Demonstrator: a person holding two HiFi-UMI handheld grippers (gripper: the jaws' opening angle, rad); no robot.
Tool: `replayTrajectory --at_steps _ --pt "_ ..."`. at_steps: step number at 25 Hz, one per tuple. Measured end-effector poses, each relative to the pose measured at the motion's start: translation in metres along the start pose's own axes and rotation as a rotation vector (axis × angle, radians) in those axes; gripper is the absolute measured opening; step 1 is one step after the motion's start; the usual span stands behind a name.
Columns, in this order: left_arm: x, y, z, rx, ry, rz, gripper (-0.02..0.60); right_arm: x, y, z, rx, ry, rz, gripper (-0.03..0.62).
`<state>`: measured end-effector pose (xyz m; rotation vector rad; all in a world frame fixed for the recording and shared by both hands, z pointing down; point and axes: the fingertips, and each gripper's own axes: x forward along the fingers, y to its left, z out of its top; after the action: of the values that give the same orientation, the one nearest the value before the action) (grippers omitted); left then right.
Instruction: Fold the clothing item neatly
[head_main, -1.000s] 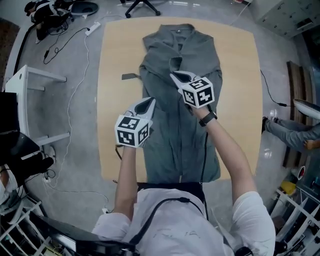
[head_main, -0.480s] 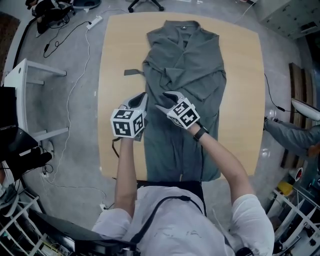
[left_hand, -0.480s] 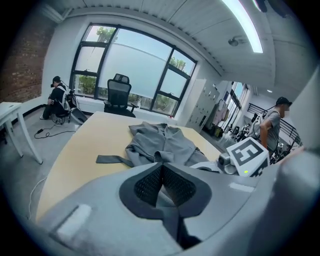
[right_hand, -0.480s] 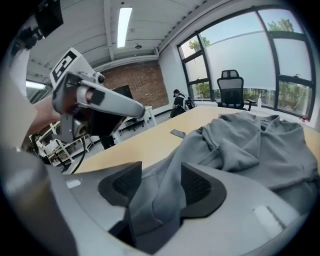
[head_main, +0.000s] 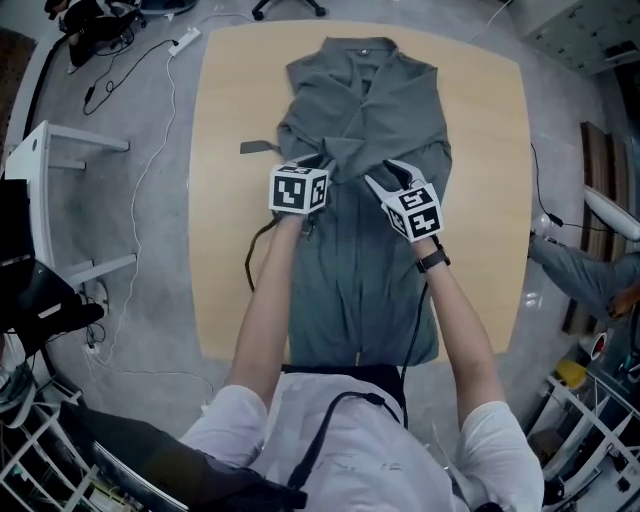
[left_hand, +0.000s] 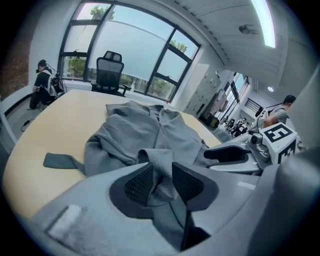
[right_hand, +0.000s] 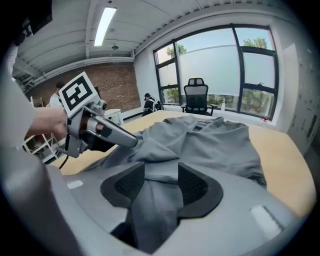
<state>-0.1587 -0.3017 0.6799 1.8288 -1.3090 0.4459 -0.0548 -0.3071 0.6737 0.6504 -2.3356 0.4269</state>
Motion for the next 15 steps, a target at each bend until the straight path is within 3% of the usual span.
replayTrajectory --at_steps 5,8,9,11,15 --pt "0.018 0.010 0.008 -0.010 0.010 0.051 0.137 -0.001 -0.040 -0.004 0.018 0.005 -0.058 0.212" --pt "0.030 0.013 0.005 -0.042 0.021 0.036 0.133 0.002 -0.055 -0.002 0.002 -0.003 -0.098 0.187" --pt "0.032 0.014 0.004 -0.048 0.024 0.033 0.122 0.004 -0.058 -0.003 -0.002 -0.001 -0.105 0.186" --pt "0.031 0.016 0.004 -0.051 0.017 0.044 0.028 0.009 -0.061 -0.005 -0.004 0.011 -0.107 0.184" --pt "0.014 0.027 0.009 -0.102 -0.023 0.075 0.015 0.016 -0.068 -0.011 0.041 0.029 -0.100 0.178"
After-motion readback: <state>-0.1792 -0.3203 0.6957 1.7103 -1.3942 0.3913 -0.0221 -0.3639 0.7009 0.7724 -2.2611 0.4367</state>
